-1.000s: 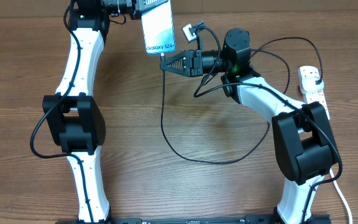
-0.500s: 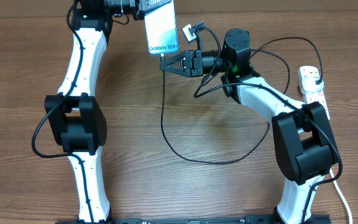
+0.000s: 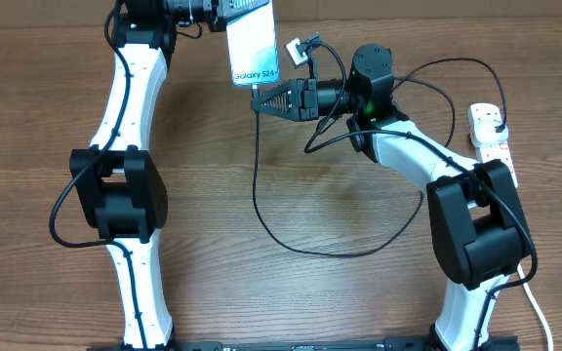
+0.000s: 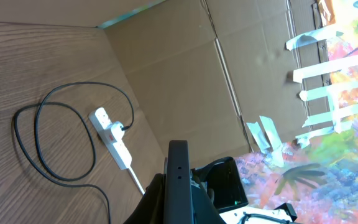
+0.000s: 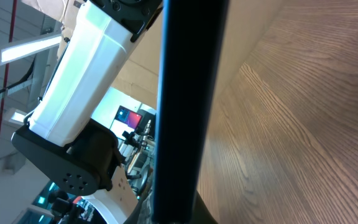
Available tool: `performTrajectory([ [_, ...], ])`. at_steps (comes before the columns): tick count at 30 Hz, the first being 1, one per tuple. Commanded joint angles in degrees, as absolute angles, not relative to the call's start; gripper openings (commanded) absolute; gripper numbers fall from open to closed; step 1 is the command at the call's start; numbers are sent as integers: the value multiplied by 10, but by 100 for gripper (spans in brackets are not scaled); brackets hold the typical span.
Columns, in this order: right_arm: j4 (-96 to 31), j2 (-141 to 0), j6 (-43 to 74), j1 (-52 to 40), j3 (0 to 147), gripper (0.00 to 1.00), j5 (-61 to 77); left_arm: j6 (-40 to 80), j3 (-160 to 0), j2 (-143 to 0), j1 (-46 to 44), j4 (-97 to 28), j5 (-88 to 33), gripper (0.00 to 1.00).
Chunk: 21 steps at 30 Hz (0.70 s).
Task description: Plug charger to phone and switch on socket
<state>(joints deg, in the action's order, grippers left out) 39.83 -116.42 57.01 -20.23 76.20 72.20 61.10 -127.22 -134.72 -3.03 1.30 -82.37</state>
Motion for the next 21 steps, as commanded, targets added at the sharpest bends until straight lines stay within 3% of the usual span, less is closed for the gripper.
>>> performTrajectory([
  [1, 400, -1166, 574, -194, 770, 4, 721, 619, -1284, -1328, -34, 16, -850, 4],
  [21, 398, -1166, 574, -192, 770, 4, 721, 617, -1284, -1328, -34, 15, -867, 4],
])
